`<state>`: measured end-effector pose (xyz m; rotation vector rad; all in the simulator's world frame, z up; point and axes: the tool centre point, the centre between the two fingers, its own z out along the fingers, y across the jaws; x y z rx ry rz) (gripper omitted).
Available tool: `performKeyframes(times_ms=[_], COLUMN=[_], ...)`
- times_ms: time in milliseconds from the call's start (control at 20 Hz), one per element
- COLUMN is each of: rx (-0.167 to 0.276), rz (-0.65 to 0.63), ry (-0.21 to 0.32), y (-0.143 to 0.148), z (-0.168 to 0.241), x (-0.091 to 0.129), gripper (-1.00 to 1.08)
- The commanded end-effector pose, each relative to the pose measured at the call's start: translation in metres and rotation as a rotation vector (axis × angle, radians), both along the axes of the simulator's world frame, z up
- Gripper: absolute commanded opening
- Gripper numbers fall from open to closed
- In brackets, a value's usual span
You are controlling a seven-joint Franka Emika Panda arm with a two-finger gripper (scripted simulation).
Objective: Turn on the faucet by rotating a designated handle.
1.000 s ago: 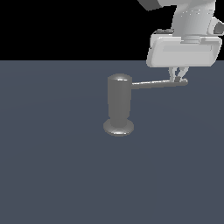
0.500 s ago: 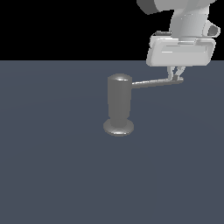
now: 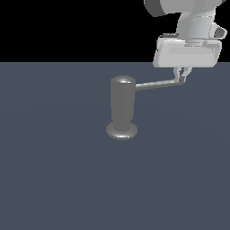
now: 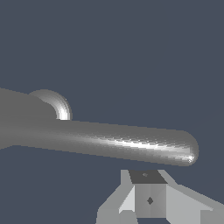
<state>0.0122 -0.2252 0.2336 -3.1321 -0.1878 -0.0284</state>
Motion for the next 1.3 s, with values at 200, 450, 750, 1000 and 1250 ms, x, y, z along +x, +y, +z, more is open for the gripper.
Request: performKeyframes(times_ms=[200,450,750,1000,1250], rx=[-0.001,-0.001,-0.002,-0.002,-0.002], rz=[0.004,0.001,-0.003,-0.005,-0.008], ry=[0.000,0.002,0.004,0.006,0.008], y=[0.008,0.010,0.013,0.016,0.018], z=[-0.002,-0.003,-0.004,-0.005,-0.007], x=[0.023,0.038,0.055,0.068,0.081], gripper=[-1.00,-1.00,-1.00,-1.00,-1.00])
